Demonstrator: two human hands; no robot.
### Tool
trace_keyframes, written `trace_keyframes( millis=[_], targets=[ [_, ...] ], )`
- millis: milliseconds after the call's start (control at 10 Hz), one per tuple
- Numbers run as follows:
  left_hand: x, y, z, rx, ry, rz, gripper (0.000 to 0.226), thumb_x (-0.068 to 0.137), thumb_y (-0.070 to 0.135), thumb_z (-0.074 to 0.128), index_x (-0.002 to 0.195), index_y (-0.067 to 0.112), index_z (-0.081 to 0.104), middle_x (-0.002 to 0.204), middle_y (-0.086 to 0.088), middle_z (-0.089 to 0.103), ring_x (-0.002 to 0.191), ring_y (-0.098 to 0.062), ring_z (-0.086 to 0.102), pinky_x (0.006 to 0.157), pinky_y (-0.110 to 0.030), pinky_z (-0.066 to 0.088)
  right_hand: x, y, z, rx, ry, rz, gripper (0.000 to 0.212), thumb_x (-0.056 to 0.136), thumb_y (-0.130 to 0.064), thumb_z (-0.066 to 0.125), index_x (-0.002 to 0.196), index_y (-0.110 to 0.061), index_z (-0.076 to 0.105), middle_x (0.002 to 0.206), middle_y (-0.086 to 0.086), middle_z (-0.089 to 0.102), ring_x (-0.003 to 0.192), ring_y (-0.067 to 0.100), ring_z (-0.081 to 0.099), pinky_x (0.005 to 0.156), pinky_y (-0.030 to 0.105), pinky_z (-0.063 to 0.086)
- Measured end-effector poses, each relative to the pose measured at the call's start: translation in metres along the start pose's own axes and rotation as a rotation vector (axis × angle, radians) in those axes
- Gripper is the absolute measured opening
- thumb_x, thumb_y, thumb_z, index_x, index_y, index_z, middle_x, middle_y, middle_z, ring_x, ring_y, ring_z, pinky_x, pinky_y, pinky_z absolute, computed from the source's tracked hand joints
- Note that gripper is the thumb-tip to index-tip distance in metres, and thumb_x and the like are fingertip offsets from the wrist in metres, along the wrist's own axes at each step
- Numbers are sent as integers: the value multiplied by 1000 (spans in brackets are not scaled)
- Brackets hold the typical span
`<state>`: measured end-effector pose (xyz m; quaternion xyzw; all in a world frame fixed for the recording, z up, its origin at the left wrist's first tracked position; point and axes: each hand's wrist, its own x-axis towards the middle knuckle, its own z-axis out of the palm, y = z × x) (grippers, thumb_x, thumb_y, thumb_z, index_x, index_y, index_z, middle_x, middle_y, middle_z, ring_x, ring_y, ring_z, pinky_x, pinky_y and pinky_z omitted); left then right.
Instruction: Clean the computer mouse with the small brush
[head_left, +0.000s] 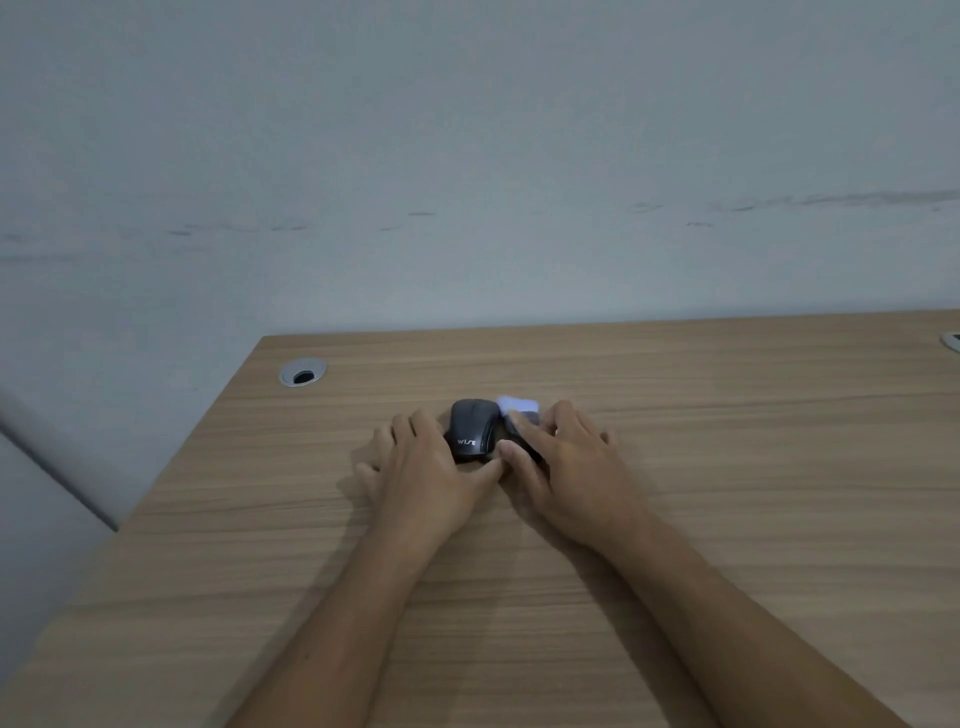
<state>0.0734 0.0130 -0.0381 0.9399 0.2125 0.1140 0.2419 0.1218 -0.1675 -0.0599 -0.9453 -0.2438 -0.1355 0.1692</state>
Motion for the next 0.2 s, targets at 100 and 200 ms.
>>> trace_keyframes(
  millis=[100,200],
  targets=[
    [4,-12,-20,11,-149,22,89,71,89,77,134,30,55,146,11,55,146,-20,45,108,-44,39,1,1,-9,249,39,-55,40,113,-53,49,142,-33,67,117,-9,51,113,14,58,98,39,50],
    [13,-22,-40,-231,-186,-36,67,69,90,81,109,37,75,119,13,78,123,-14,66,105,-42,56,10,-1,-33,625,157,-21,17,112,-35,62,116,-24,76,105,-12,61,94,4,60,87,19,47]
  ],
)
